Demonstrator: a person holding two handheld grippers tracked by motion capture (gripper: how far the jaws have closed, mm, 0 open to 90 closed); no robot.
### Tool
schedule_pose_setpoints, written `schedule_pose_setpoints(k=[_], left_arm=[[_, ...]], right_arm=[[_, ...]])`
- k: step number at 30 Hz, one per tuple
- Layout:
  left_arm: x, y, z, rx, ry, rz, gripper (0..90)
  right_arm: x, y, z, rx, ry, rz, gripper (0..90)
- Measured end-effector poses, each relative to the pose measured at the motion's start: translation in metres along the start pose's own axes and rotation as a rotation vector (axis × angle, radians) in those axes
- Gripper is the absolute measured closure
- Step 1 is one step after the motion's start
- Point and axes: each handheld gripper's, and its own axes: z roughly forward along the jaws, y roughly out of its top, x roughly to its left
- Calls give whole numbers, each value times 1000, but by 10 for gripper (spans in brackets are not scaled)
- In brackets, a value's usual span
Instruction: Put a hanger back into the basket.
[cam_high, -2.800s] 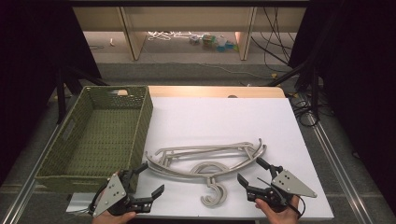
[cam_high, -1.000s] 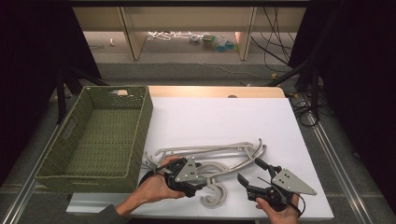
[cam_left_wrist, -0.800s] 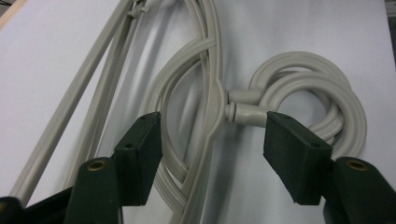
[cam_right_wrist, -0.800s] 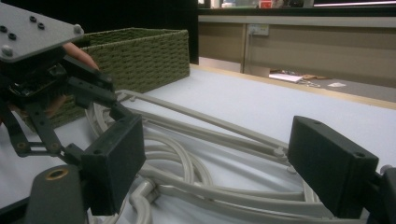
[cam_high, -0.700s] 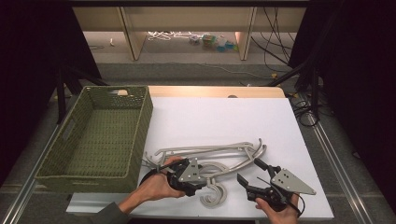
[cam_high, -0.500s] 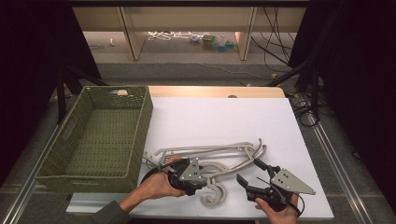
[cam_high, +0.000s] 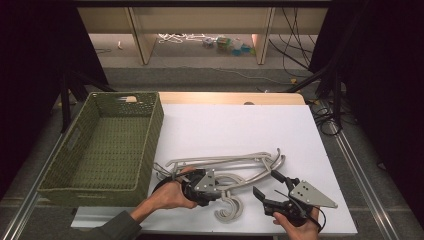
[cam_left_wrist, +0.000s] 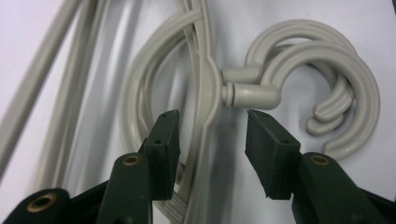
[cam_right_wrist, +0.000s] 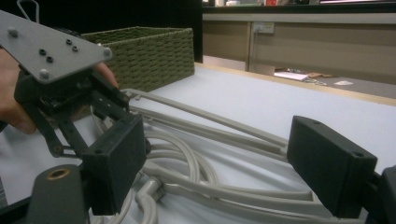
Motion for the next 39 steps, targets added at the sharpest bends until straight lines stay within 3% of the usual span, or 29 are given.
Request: schedule_pose_setpoints(k=[2, 10, 18, 19, 21, 24, 25, 27, 30, 39], left_arm=[[3, 1, 0, 22, -6, 21, 601], [5, 4, 5, 23, -14, -1, 693], [8, 6, 2, 51, -5, 57, 765], [8, 7, 1, 19, -13, 35, 766], [10, 8, -3, 15, -27, 40, 771], [12, 12, -11, -39, -52, -5, 779], [13, 14, -15, -68, -54, -35, 786], [14, 16, -16, -85, -61, -52, 788], [17, 21, -25, -163, -63, -122, 806], [32, 20, -43, -225, -65, -218, 807]], right_arm=[[0, 0, 0, 0, 1, 1, 204], [0, 0, -1, 16, 5, 2, 206], [-1, 0, -1, 16, 5, 5, 208], [-1, 0, -1, 8, 2, 4, 209], [-1, 0, -1, 10, 2, 4, 209], [-1, 0, -1, 5, 3, 2, 209], [-1, 1, -3, 9, 2, -1, 211], [-1, 1, -3, 6, -5, 0, 215], [-2, 1, -3, -18, -4, -1, 217], [-2, 2, -4, -23, -1, 6, 217]])
